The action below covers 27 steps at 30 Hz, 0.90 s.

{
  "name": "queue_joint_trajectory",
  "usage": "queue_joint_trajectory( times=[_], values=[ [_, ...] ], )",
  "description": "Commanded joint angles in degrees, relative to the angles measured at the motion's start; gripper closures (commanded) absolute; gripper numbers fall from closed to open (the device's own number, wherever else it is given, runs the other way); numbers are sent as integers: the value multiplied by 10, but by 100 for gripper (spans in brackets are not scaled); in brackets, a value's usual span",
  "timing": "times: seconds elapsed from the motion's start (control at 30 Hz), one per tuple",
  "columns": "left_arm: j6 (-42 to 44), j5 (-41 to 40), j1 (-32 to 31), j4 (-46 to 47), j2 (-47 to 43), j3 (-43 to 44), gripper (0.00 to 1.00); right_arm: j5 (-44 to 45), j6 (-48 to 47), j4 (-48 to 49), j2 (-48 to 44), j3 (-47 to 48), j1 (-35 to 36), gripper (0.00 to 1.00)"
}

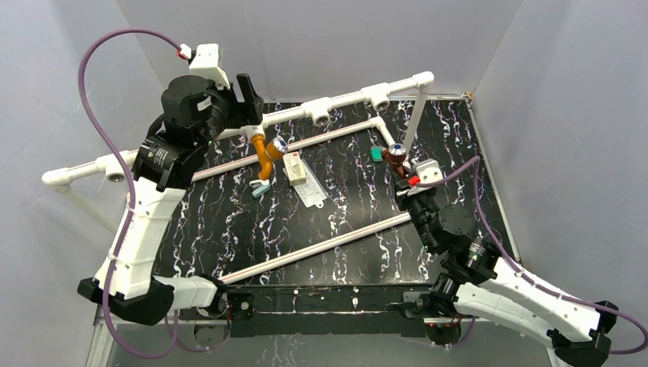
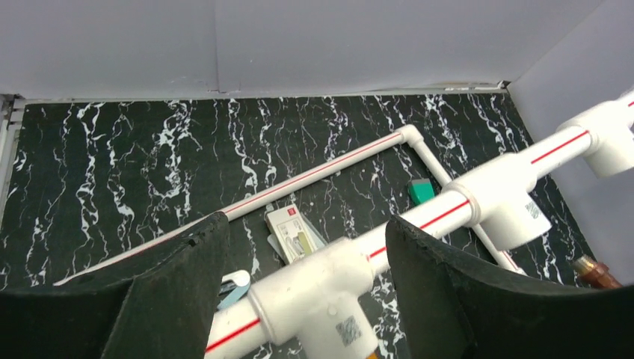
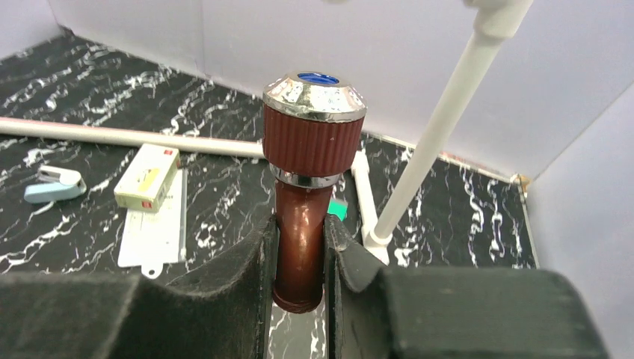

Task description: Install the water faucets

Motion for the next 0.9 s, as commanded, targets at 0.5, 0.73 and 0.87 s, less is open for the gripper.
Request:
queue_joint_trajectory(
  times=[0.5, 0.73, 0.87],
  values=[
    [40, -94, 2, 143, 63, -68, 26, -206, -11, 272, 29, -60, -170, 99],
    [65, -130, 2, 152, 68, -101, 26, -323, 61, 268, 21, -66, -243, 99],
    [80, -157, 2, 159, 70, -130, 25, -346, 72, 272, 18, -65, -244, 99]
  ],
)
